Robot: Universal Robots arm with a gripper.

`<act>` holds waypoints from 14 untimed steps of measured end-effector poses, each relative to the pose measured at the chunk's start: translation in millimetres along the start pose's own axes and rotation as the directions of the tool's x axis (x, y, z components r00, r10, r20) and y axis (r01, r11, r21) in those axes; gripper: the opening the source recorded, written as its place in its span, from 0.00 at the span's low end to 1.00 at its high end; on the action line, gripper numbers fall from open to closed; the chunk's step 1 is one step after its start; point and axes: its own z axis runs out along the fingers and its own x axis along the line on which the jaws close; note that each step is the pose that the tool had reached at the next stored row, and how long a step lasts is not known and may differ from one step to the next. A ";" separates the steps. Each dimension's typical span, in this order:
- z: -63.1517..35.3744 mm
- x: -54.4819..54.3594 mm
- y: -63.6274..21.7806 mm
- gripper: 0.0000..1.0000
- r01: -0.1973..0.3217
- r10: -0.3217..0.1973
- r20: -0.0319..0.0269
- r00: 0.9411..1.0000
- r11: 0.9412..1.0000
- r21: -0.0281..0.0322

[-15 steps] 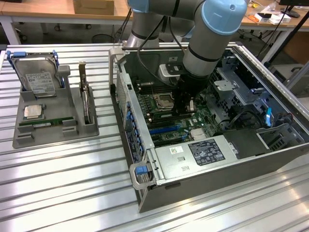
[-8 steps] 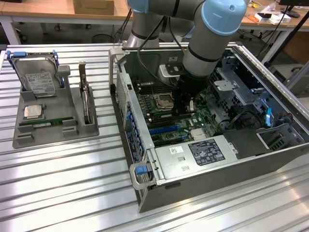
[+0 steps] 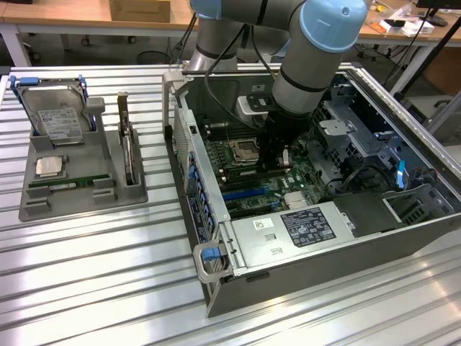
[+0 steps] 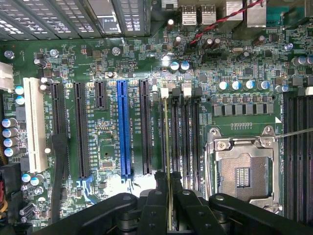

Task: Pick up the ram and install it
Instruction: 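Insert the ram into the slot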

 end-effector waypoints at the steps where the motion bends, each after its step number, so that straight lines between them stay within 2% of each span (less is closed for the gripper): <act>1: 0.0 0.0 0.0 0.14 0.000 0.000 0.000 1.000 1.000 0.000; 14: 0.4 0.1 0.0 0.14 0.000 0.000 -0.001 1.000 1.000 0.000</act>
